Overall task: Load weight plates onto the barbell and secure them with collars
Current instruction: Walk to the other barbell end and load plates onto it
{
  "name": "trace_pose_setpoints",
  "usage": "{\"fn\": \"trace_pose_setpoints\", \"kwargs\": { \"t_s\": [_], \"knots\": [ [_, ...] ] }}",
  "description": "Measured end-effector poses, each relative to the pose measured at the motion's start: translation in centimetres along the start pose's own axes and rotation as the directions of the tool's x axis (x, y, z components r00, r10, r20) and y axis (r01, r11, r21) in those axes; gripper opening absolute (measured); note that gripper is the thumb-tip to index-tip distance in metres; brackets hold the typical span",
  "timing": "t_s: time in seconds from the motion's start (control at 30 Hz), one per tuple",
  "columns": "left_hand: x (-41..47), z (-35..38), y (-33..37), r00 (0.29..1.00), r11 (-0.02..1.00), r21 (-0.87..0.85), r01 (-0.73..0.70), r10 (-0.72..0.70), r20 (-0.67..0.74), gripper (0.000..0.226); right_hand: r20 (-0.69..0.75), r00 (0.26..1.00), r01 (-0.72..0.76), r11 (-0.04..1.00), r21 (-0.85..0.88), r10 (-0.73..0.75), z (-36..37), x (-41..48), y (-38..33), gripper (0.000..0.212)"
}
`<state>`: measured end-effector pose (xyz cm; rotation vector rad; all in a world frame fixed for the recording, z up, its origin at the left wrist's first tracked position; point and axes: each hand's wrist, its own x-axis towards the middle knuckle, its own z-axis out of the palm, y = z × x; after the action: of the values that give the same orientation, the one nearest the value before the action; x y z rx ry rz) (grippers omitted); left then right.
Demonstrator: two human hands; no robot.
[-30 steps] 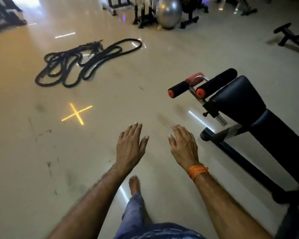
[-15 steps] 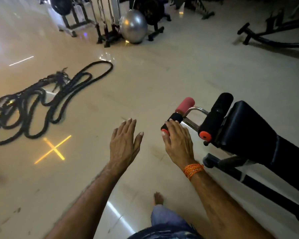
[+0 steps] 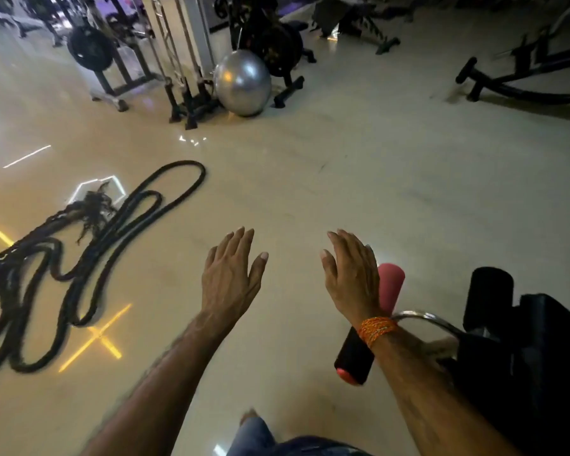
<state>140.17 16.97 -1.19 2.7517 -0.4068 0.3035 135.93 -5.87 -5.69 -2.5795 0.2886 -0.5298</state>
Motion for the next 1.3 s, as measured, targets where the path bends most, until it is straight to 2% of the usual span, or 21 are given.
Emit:
{"fn": "trace_pose_setpoints", "kwargs": {
  "t_s": [0.23, 0.47, 0.6, 0.77, 0.97, 1.07, 1.3],
  "knots": [
    [20.7, 7.5, 0.0, 0.976, 0.979, -0.081, -0.188, 0.195, 0.092, 0.057, -0.087, 0.978, -0.199, 0.974, -0.105, 0.19, 4.2, 15.3, 4.4, 0.05],
    [37.6, 14.3, 7.8, 0.865, 0.881, -0.189, -0.434, 0.466, 0.186, 0.058, -0.268, 0.876, -0.445, 0.886, -0.129, 0.401, 3.0, 26.1, 10.1, 0.06],
    [45.8, 18.8, 14.7, 0.791, 0.809, -0.229, -0.541, 0.582, 0.189, 0.059, -0.349, 0.803, -0.55, 0.826, -0.119, 0.484, 2.3, 32.3, 17.3, 0.058],
    [55.3, 24.4, 23.6, 0.747, 0.778, -0.253, -0.575, 0.625, 0.225, 0.057, -0.404, 0.745, -0.609, 0.789, -0.084, 0.531, 1.3, 40.5, 26.8, 0.054],
    [64.9, 30.2, 36.3, 0.685, 0.71, -0.304, -0.635, 0.7, 0.202, 0.062, -0.466, 0.682, -0.67, 0.737, -0.09, 0.564, -4.2, 48.8, 37.4, 0.046],
    [68.5, 34.1, 44.0, 0.607, 0.637, -0.355, -0.684, 0.767, 0.207, 0.061, -0.514, 0.633, -0.717, 0.689, -0.108, 0.579, -7.3, 51.7, 43.3, 0.049],
    [76.0, 44.0, 63.9, 0.431, 0.446, -0.505, -0.739, 0.889, 0.156, 0.06, -0.591, 0.455, -0.861, 0.498, -0.1, 0.666, -14.2, 58.0, 58.5, 0.057]
  ]
}}
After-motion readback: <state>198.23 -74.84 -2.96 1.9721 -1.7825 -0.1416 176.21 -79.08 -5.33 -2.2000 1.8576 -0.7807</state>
